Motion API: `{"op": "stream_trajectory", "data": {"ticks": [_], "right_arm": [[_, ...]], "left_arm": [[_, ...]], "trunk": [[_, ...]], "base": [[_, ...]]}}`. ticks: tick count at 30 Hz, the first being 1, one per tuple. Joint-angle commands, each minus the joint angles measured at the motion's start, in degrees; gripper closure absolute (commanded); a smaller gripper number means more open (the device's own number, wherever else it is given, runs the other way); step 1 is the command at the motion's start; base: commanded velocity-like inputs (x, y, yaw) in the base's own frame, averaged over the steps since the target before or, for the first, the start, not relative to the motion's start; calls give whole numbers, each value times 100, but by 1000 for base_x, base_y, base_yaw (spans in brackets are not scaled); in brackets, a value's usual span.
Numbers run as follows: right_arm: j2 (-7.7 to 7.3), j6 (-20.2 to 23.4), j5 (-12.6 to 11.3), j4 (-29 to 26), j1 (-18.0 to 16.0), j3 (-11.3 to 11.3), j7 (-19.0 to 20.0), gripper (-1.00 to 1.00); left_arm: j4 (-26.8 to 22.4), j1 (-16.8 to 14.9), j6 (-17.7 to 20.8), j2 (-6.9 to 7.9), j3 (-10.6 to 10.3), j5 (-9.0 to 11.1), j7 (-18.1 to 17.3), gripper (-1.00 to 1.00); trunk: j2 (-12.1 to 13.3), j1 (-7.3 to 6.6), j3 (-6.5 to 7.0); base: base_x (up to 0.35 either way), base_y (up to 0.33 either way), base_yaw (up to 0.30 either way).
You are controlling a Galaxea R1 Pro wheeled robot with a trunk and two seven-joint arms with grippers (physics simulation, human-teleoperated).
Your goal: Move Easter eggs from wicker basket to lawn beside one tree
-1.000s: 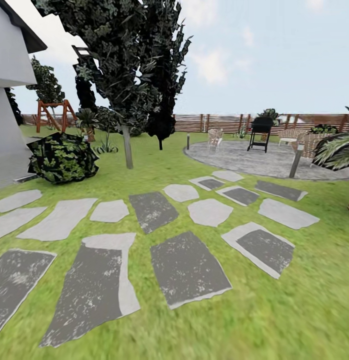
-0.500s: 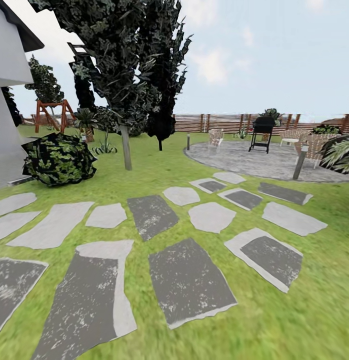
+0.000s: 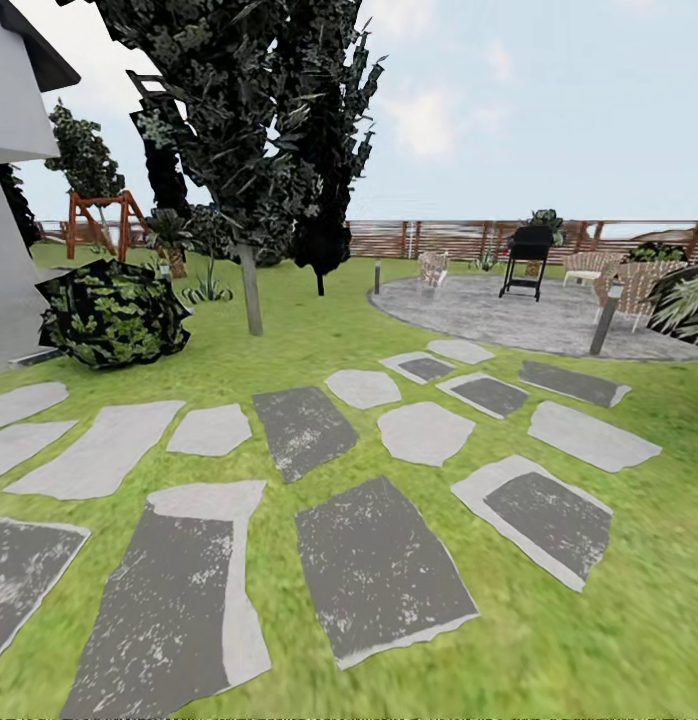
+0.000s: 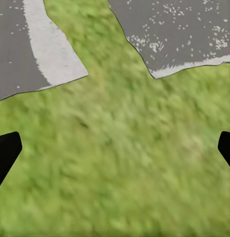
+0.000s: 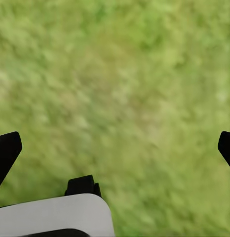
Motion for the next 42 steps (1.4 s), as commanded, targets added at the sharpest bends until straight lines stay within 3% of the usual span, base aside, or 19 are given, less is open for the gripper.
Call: {"op": "stream_trajectory", "data": {"ticks": [1, 24, 39, 42], "right_arm": [[0, -20, -4, 6, -4, -7, -1, -100], [0, -20, -4, 2, -4, -7, -1, -100], [0, -20, -2, 9, -4, -7, -1, -100], [-98, -45, 13, -89, -103, -107, -10, -100]], "left_arm": [[3, -3, -18, -1, 1, 2, 3, -100], [3, -3, -19, 0, 1, 2, 3, -100], [3, -3, -19, 0, 1, 5, 3, -100], [-95, -12, -117, -44, 18, 48, 13, -100]], "trunk": [[-3, -1, -15], [-3, -1, -188], [-3, -1, -189], [-3, -1, -189]], "base": [[2, 0, 0], [3, 0, 0], [298, 0, 0], [0, 0, 0]]}}
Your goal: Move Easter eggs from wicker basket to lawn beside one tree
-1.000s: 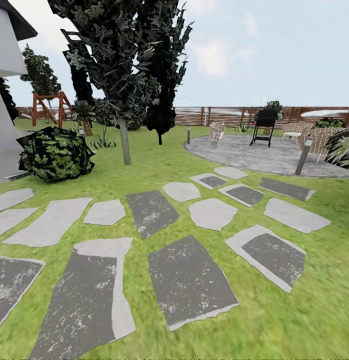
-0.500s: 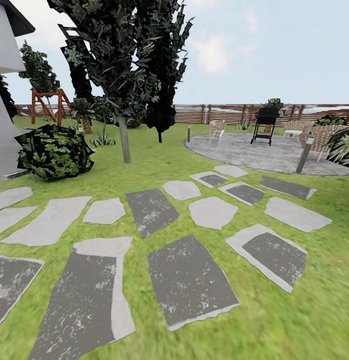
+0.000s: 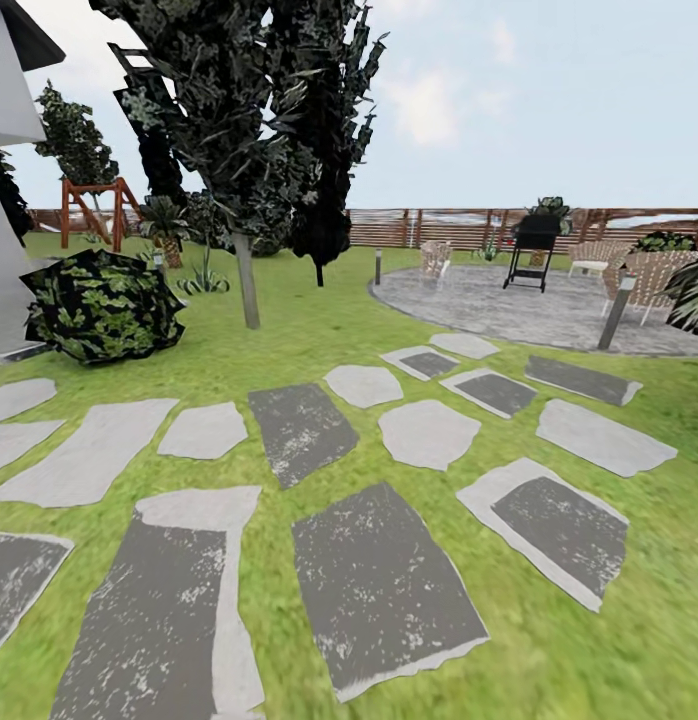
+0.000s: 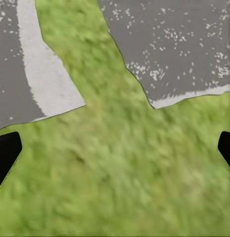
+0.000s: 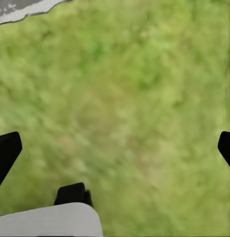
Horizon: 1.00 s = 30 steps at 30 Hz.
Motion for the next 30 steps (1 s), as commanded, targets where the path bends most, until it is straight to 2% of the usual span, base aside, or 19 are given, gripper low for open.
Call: {"op": "stream_trajectory", "data": {"ticks": [1, 3, 10, 15, 30], "right_arm": [[-26, -20, -2, -28, -11, -40, -2, -100], [-1, -19, -1, -87, -11, -106, -1, -100], [-39, -15, -5, -115, -11, -111, -1, -100], [-42, -15, -5, -116, -11, -110, -1, -100], [-42, -14, -7, -116, -11, -109, -1, -100]], "left_arm": [[-30, -3, -51, -1, 3, 7, 3, -100], [-57, -3, -95, -1, 3, 6, 3, -100], [-92, -3, -320, -3, 3, 5, 10, -100], [-94, -3, -472, -2, 3, 6, 11, -100], [-94, -3, -474, -1, 3, 8, 11, -100]], "trunk": [[-3, 0, -6], [-3, 0, -6], [-3, 0, -6], [-3, 0, -6], [-3, 0, -6]], "base": [[0, 0, 0], [0, 0, 0], [39, 0, 0], [285, 0, 0], [320, 0, 0]]}}
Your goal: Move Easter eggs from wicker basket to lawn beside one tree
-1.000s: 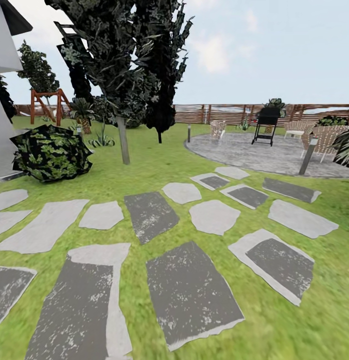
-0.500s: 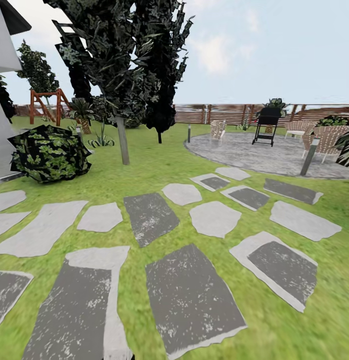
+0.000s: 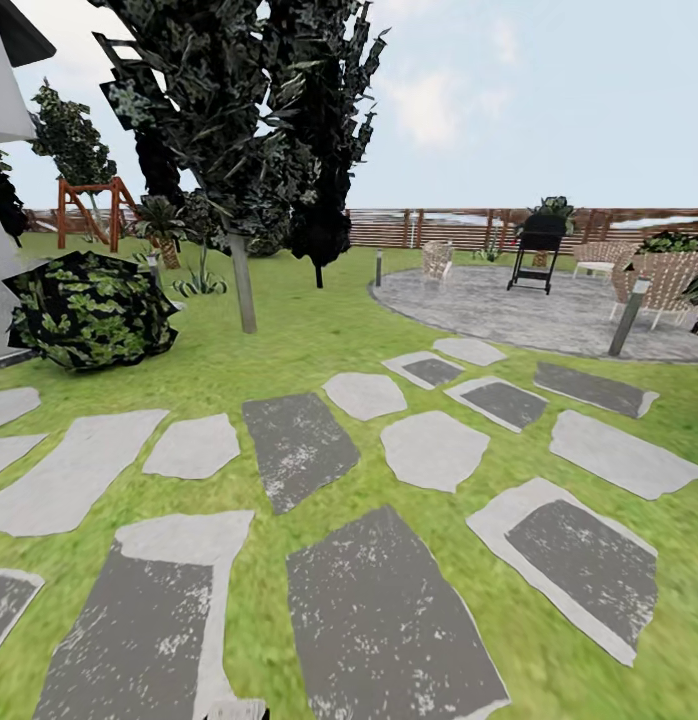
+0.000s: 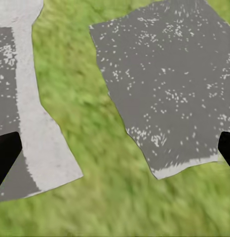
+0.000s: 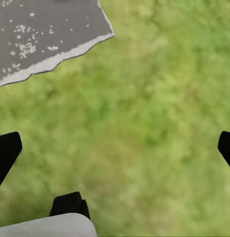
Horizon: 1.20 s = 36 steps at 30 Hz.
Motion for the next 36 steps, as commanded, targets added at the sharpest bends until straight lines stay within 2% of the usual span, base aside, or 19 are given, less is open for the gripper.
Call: {"op": "stream_trajectory", "data": {"ticks": [1, 36], "right_arm": [[2, -20, 0, 5, -4, -10, -2, -100], [0, -21, -1, 4, -4, -8, -2, -100]], "left_arm": [[3, -3, -17, -2, 2, 5, 4, -100], [3, -3, -17, -3, 2, 6, 4, -100]], "trunk": [[-2, 3, -5], [-2, 3, -5]], "base": [[321, 0, 0], [321, 0, 0]]}}
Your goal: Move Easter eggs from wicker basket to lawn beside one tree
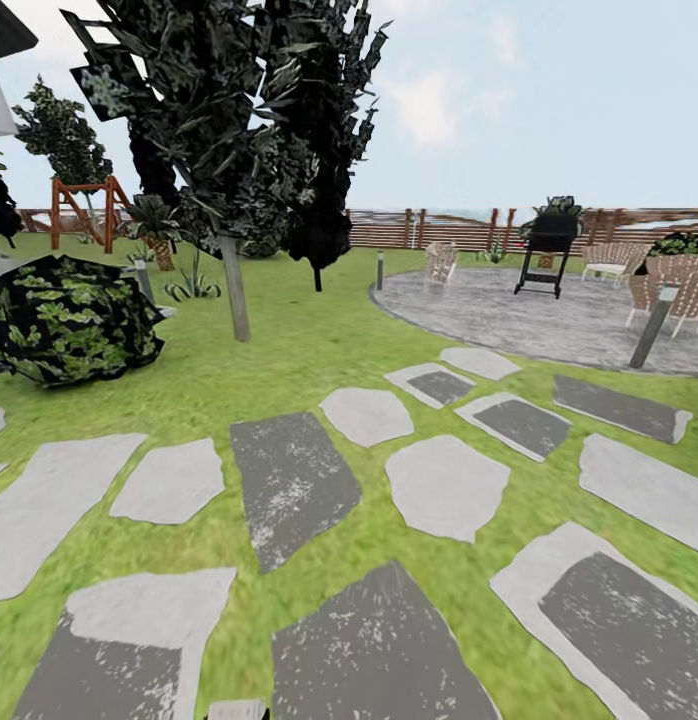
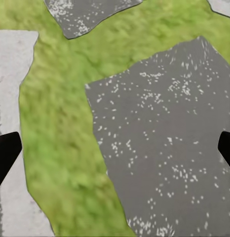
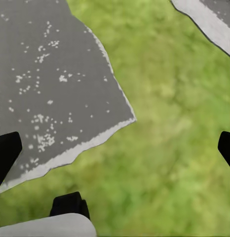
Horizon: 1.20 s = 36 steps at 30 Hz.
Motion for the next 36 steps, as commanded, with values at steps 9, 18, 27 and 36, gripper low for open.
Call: {"op": "stream_trajectory", "data": {"ticks": [9, 18, 27, 36], "right_arm": [[1, -20, 0, 6, -4, -10, -2, -100], [1, -23, -2, 7, -4, -8, -2, -100], [1, -24, -4, 7, -4, -12, -2, -100], [1, -20, -4, 7, -4, -9, -2, -100]], "left_arm": [[3, -3, -17, -5, 2, 8, 4, -100], [3, -3, -17, 0, 2, 8, 4, -100], [3, -3, -17, 0, 2, 5, 4, -100], [3, -3, -17, -2, 2, 6, 4, -100]], "trunk": [[-2, 3, -5], [-2, 3, -5], [-2, 3, -5], [-2, 3, -5]], "base": [[321, -2, 0], [320, -106, 0], [319, -134, 0], [318, -134, 0]]}}
